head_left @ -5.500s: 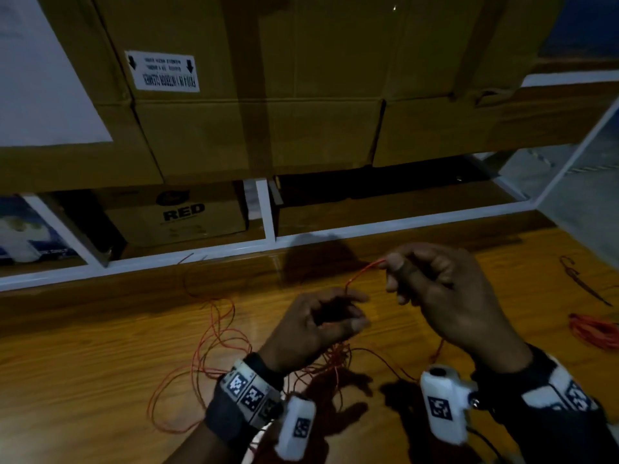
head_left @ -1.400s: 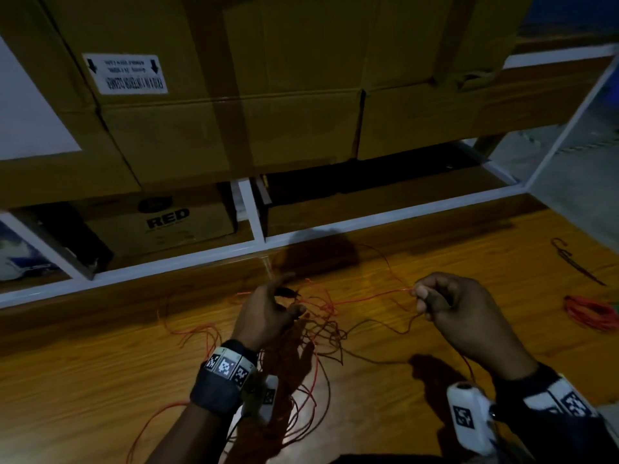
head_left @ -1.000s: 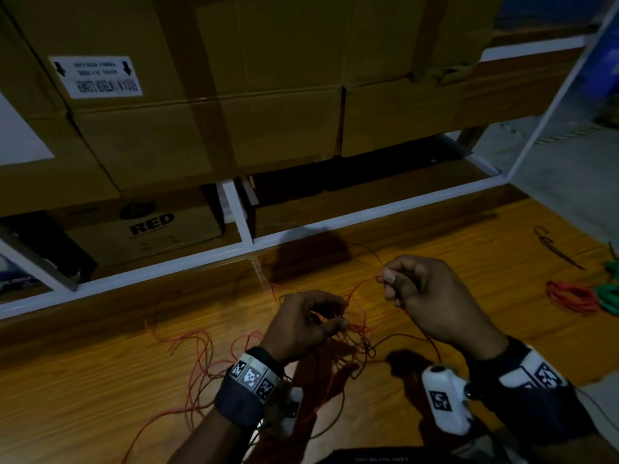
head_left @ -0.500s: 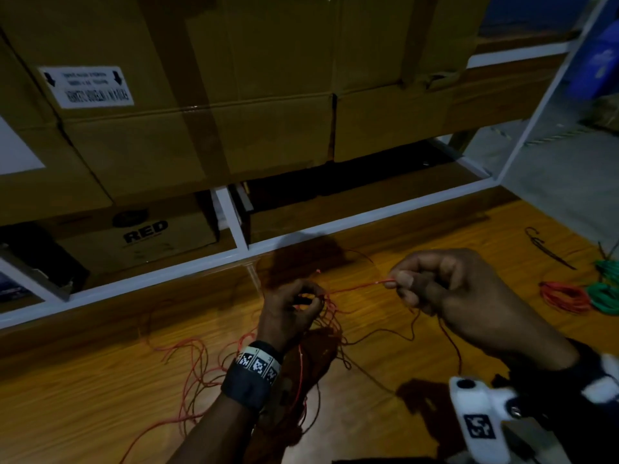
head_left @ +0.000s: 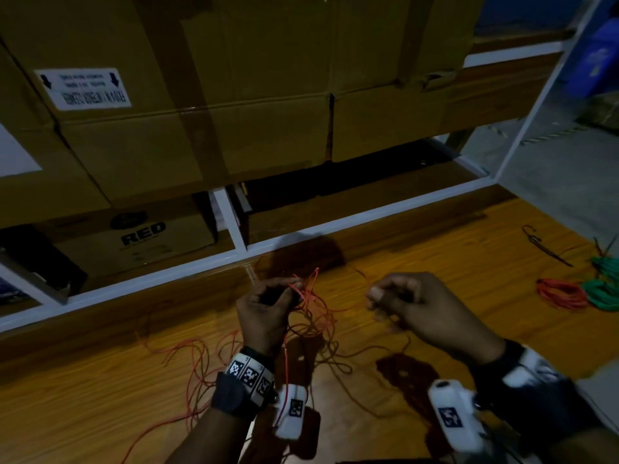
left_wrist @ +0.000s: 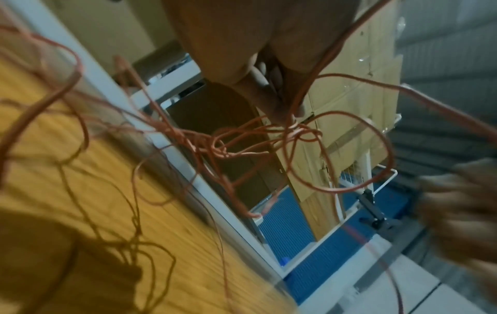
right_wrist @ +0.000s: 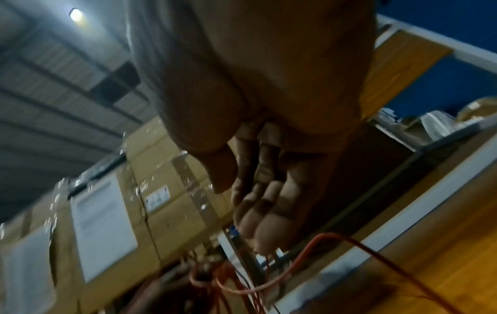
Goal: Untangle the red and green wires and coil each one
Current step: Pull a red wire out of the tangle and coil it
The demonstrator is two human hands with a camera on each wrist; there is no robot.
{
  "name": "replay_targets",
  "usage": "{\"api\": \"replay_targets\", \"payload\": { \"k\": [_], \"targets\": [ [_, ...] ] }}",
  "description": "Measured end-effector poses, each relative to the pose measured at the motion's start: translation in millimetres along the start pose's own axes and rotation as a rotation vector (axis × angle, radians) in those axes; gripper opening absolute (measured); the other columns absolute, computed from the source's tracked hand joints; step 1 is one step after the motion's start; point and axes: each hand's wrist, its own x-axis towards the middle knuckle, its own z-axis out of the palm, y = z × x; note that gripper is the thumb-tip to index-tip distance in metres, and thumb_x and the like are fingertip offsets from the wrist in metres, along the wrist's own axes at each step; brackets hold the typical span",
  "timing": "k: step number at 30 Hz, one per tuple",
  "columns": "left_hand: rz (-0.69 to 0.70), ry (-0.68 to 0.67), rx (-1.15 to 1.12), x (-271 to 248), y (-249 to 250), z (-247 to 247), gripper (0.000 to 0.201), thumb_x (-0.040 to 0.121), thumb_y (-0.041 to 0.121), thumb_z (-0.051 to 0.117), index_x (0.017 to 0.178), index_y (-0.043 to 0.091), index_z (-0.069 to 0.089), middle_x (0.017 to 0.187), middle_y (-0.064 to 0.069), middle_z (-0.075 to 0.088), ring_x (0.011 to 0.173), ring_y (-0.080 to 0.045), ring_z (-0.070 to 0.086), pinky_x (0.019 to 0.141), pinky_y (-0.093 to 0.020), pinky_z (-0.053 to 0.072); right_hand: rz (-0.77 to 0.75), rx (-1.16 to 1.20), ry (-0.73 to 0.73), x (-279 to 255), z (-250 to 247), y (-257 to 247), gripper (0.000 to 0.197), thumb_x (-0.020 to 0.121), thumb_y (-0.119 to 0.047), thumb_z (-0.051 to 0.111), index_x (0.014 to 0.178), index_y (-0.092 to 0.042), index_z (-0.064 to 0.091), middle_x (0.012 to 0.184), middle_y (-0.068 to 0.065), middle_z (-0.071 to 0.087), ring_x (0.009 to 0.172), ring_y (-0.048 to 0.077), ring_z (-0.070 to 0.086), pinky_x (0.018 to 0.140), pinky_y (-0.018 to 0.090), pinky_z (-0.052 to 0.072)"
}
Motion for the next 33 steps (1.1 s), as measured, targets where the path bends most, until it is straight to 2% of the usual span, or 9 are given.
{"api": "replay_targets", "payload": {
  "k": [3, 5, 9, 13, 17, 21, 26, 30, 33],
  "targets": [
    [-0.042, 0.010, -0.070, -6.4, 3.3, 4.8, 0.008, 0.083, -0.002, 0.079, 0.090, 0.003, 0.077, 0.089, -0.015, 0.078, 0.084, -0.035, 0.075, 0.069, -0.042, 0.062, -0.017, -0.062, 0.036, 27.7, 30.2, 13.6, 0.014, 0.092, -0.029, 0.076, 0.099, -0.017, 0.073, 0.089, 0.001, 0.076, 0.077, 0.013, 0.075, 0.067, 0.047, 0.064],
    [-0.064, 0.010, -0.124, -10.2, 7.2, 8.1, 0.008, 0.083, -0.004, 0.077, 0.089, 0.001, 0.076, 0.091, -0.017, 0.077, 0.084, -0.033, 0.074, 0.068, -0.039, 0.061, 0.000, -0.092, 0.054, 42.7, 51.3, 20.9, 0.018, 0.086, -0.032, 0.082, 0.096, -0.020, 0.074, 0.084, -0.002, 0.076, 0.074, 0.011, 0.074, 0.065, 0.044, 0.064],
    [-0.118, 0.049, -0.224, -16.3, 15.2, 8.1, 0.010, 0.082, -0.004, 0.077, 0.091, -0.004, 0.072, 0.093, -0.019, 0.077, 0.086, -0.029, 0.075, 0.067, -0.033, 0.061, -0.061, -0.119, 0.086, 55.8, 70.8, 25.6, 0.026, 0.076, -0.034, 0.089, 0.096, -0.021, 0.078, 0.081, -0.007, 0.076, 0.076, 0.003, 0.072, 0.071, 0.035, 0.064],
    [-0.157, 0.080, -0.277, -18.6, 21.2, 5.1, 0.010, 0.077, 0.004, 0.080, 0.085, 0.004, 0.073, 0.092, -0.017, 0.077, 0.086, -0.029, 0.076, 0.067, -0.037, 0.062, -0.161, -0.103, 0.050, 50.8, 70.1, 20.3, 0.027, 0.073, -0.033, 0.092, 0.095, -0.021, 0.081, 0.082, -0.010, 0.077, 0.080, 0.001, 0.073, 0.073, 0.026, 0.062],
    [-0.223, 0.089, -0.357, -19.3, 28.6, 9.8, 0.012, 0.077, 0.006, 0.078, 0.086, 0.003, 0.070, 0.090, -0.016, 0.077, 0.086, -0.028, 0.076, 0.067, -0.037, 0.063, -0.177, -0.074, 0.072, 53.6, 71.2, 21.9, 0.009, 0.086, -0.021, 0.082, 0.094, -0.024, 0.080, 0.080, -0.014, 0.076, 0.077, 0.000, 0.072, 0.069, 0.021, 0.059],
    [-0.272, 0.071, -0.395, -16.9, 30.3, 10.5, 0.008, 0.077, 0.011, 0.078, 0.081, 0.011, 0.072, 0.092, -0.017, 0.077, 0.087, -0.027, 0.077, 0.064, -0.034, 0.062, -0.112, -0.044, 0.100, 55.8, 72.4, 24.4, 0.009, 0.094, -0.018, 0.072, 0.100, -0.023, 0.076, 0.082, -0.005, 0.077, 0.073, 0.005, 0.072, 0.069, 0.028, 0.060],
    [-0.324, 0.079, -0.417, -18.5, 33.5, 12.5, 0.015, 0.076, 0.011, 0.075, 0.086, 0.006, 0.066, 0.085, -0.012, 0.077, 0.080, -0.022, 0.076, 0.060, -0.031, 0.061, -0.136, -0.085, 0.193, 60.1, 70.7, 26.0, 0.016, 0.095, -0.016, 0.069, 0.093, -0.032, 0.066, 0.077, -0.011, 0.073, 0.077, -0.004, 0.069, 0.062, 0.012, 0.051],
    [-0.360, 0.072, -0.488, -20.6, 31.0, 11.9, 0.018, 0.075, 0.011, 0.075, 0.089, 0.005, 0.065, 0.085, -0.012, 0.076, 0.077, -0.021, 0.074, 0.058, -0.027, 0.059, -0.187, -0.220, 0.285, 60.3, 76.9, 33.7, 0.017, 0.093, -0.020, 0.071, 0.084, -0.033, 0.064, 0.086, -0.017, 0.068, 0.088, -0.001, 0.063, 0.073, 0.020, 0.049],
    [-0.371, 0.089, -0.521, -25.5, 28.4, 12.5, 0.021, 0.074, 0.011, 0.073, 0.090, 0.003, 0.063, 0.086, -0.013, 0.075, 0.074, -0.020, 0.073, 0.056, -0.025, 0.058, -0.176, -0.291, 0.315, 61.2, 82.4, 39.4, 0.010, 0.090, -0.028, 0.072, 0.085, -0.034, 0.065, 0.096, -0.016, 0.065, 0.104, 0.014, 0.059, 0.090, 0.034, 0.047]
  ]
}}
